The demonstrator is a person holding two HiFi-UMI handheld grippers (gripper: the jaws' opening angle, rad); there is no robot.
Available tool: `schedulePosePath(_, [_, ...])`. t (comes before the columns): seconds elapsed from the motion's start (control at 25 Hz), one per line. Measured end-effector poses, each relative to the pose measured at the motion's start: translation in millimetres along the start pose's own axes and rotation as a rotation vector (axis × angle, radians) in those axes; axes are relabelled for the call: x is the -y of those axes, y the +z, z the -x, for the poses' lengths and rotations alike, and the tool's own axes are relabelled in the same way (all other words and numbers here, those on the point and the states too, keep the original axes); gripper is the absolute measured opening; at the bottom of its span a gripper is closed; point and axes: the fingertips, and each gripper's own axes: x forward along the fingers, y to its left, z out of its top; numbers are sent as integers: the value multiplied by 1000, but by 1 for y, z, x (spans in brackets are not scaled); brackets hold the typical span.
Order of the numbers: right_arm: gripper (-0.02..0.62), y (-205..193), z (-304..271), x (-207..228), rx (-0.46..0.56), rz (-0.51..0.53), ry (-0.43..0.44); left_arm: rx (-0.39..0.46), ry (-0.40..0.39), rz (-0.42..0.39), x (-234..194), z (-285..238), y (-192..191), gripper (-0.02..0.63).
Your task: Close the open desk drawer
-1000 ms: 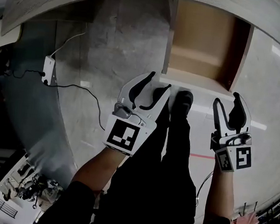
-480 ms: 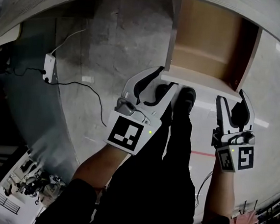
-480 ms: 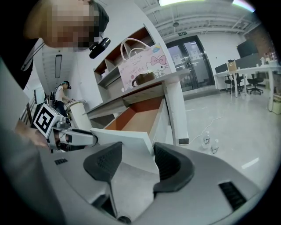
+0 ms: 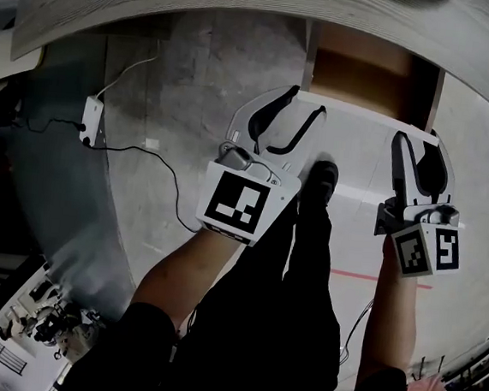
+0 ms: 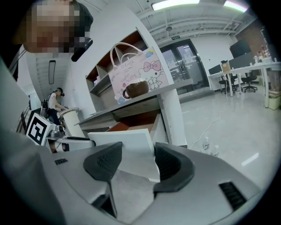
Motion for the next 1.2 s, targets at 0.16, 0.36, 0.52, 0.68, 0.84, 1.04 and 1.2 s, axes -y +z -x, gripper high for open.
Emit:
schedulePosePath(0.16, [244,12,-11,6,-19,-19,-31,23,41,-5,-4,-3,15,152])
schedulePosePath(0.36, [244,23,-29,13,9,-36,-39,5,-13,-21,30,-3,4,101])
schedulePosePath(0.52, [244,21,-32,18,43,-78,-37,37,-28,-3,32,-31,15,101])
schedulePosePath(0.68, [184,0,-24,20,18,-86,-67,65,-24,-32,28,-45,27,101])
schedulePosePath(0.84, [61,4,-31,9,30,-80,-1,56,-15,-52,25,-52,28,81])
schedulePosePath(1.04, [37,12,-46,9,38,-78,19,43,-20,-53,24,-61,27,67])
schedulePosePath(1.2, [38,20,-57,16,40,-76,22,55,-16,-67,18,-73,34,67])
